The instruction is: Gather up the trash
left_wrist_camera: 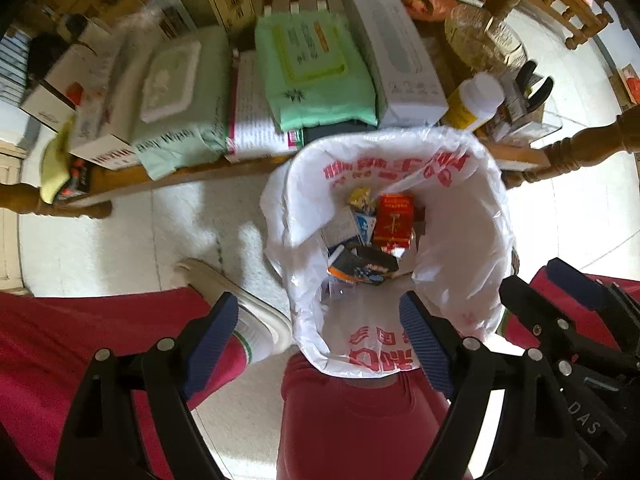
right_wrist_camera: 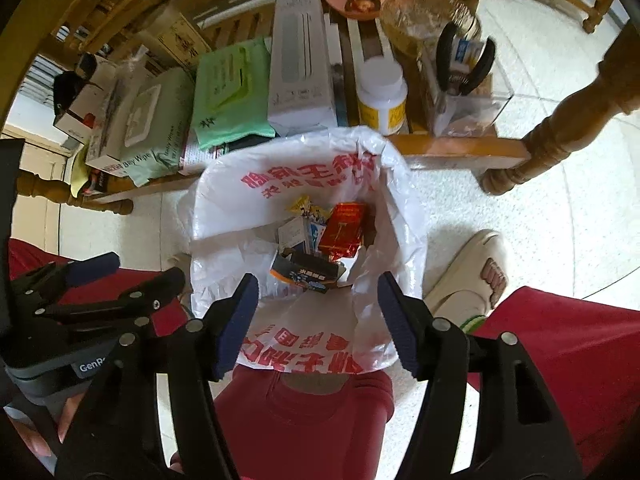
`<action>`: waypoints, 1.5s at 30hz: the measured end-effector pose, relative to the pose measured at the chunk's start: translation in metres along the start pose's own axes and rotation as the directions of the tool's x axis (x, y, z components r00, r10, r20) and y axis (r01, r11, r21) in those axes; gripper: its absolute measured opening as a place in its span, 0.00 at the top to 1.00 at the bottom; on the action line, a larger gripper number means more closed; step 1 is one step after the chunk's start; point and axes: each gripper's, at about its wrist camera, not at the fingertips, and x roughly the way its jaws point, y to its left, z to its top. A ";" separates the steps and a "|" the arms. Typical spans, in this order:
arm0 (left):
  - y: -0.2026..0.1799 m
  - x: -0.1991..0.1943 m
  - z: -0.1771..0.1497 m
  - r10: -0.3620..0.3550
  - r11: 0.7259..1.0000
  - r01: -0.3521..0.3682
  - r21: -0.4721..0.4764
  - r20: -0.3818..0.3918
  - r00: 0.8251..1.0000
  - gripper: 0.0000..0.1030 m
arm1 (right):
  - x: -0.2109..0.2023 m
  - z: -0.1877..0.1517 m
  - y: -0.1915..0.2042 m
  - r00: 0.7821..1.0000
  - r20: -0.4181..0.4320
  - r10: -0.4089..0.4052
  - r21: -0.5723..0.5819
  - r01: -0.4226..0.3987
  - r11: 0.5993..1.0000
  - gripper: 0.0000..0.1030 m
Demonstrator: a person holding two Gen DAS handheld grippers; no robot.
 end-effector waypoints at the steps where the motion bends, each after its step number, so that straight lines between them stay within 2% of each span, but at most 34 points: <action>1: -0.001 -0.006 -0.002 0.011 1.000 -0.011 0.001 0.018 1.000 0.22 | -0.004 -0.001 0.001 1.000 0.012 -0.009 -0.004 0.009 1.000 0.40; 3: -0.004 -0.021 -0.008 0.038 0.999 -0.038 -0.002 0.065 0.997 0.22 | -0.017 -0.005 0.003 0.998 0.047 -0.037 -0.014 0.038 0.999 0.38; 7: -0.005 -0.048 -0.019 0.046 0.999 -0.043 -0.027 0.137 0.990 0.22 | -0.044 -0.013 0.004 0.992 0.108 -0.072 -0.006 0.073 0.997 0.33; 11: -0.009 -0.078 -0.030 0.059 0.998 -0.052 -0.041 0.214 0.975 0.22 | -0.080 -0.025 0.010 0.972 0.209 -0.109 -0.020 0.116 0.993 0.33; 16: -0.011 -0.122 -0.047 0.064 0.997 -0.043 -0.068 0.337 0.940 0.22 | -0.127 -0.039 0.015 0.926 0.340 -0.165 -0.012 0.179 0.984 0.26; 19: -0.014 -0.153 -0.055 0.075 0.996 -0.048 -0.076 0.414 0.907 0.22 | -0.154 -0.047 0.017 0.899 0.405 -0.166 0.004 0.179 0.984 0.25; 23: -0.017 -0.193 -0.068 0.077 0.995 -0.036 -0.089 0.511 0.856 0.22 | -0.192 -0.057 0.021 0.853 0.493 -0.170 0.028 0.180 0.983 0.24; 25: -0.018 -0.217 -0.075 0.083 0.995 -0.033 -0.099 0.561 0.823 0.22 | -0.218 -0.063 0.024 0.810 0.557 -0.182 0.041 0.192 0.981 0.22; 26: -0.018 -0.227 -0.078 0.081 0.995 -0.027 -0.101 0.584 0.808 0.22 | -0.225 -0.065 0.025 0.795 0.577 -0.186 0.046 0.196 0.980 0.20; 28: -0.018 -0.252 -0.085 0.081 0.994 -0.016 -0.108 0.633 0.770 0.21 | -0.252 -0.071 0.030 0.735 0.646 -0.206 0.063 0.217 0.974 0.17; 30: -0.017 -0.278 -0.092 0.093 0.992 -0.012 -0.122 0.683 0.725 0.18 | -0.277 -0.077 0.034 0.674 0.704 -0.224 0.081 0.238 0.968 0.15; 31: -0.017 -0.287 -0.095 0.096 0.992 -0.010 -0.126 0.701 0.707 0.17 | -0.285 -0.080 0.035 0.653 0.722 -0.228 0.086 0.242 0.966 0.15; 32: -0.017 -0.301 -0.100 0.105 0.991 -0.010 -0.133 0.732 0.674 0.16 | -0.299 -0.084 0.038 0.616 0.753 -0.233 0.095 0.249 0.964 0.14; 33: -0.017 -0.310 -0.104 0.113 0.990 -0.011 -0.140 0.751 0.650 0.15 | -0.306 -0.086 0.040 0.596 0.767 -0.235 0.099 0.253 0.963 0.14; 34: -0.017 -0.320 -0.108 0.122 0.989 -0.012 -0.147 0.771 0.625 0.14 | -0.319 -0.090 0.043 0.562 0.792 -0.238 0.106 0.257 0.961 0.13; 35: -0.017 -0.329 -0.111 0.131 0.988 -0.015 -0.153 0.789 0.600 0.14 | -0.327 -0.093 0.044 0.542 0.805 -0.240 0.112 0.259 0.959 0.12; 36: -0.017 -0.341 -0.116 0.143 0.987 -0.017 -0.162 0.812 0.566 0.13 | -0.338 -0.096 0.046 0.513 0.823 -0.244 0.120 0.262 0.958 0.12; 38: -0.017 -0.357 -0.123 0.156 0.985 -0.023 -0.170 0.834 0.530 0.10 | -0.351 -0.101 0.047 0.481 0.842 -0.243 0.130 0.256 0.958 0.11; 42: -0.014 -0.381 -0.136 0.146 0.987 -0.010 -0.161 0.865 0.480 0.09 | -0.375 -0.113 0.050 0.428 0.873 -0.235 0.138 0.244 0.960 0.09; 44: -0.012 -0.389 -0.143 0.144 0.987 0.003 -0.163 0.877 0.459 0.09 | -0.382 -0.119 0.052 0.410 0.882 -0.233 0.141 0.241 0.960 0.07; 45: -0.009 -0.393 -0.146 0.153 0.984 0.015 -0.180 0.875 0.459 0.08 | -0.386 -0.121 0.053 0.401 0.888 -0.226 0.138 0.237 0.962 0.07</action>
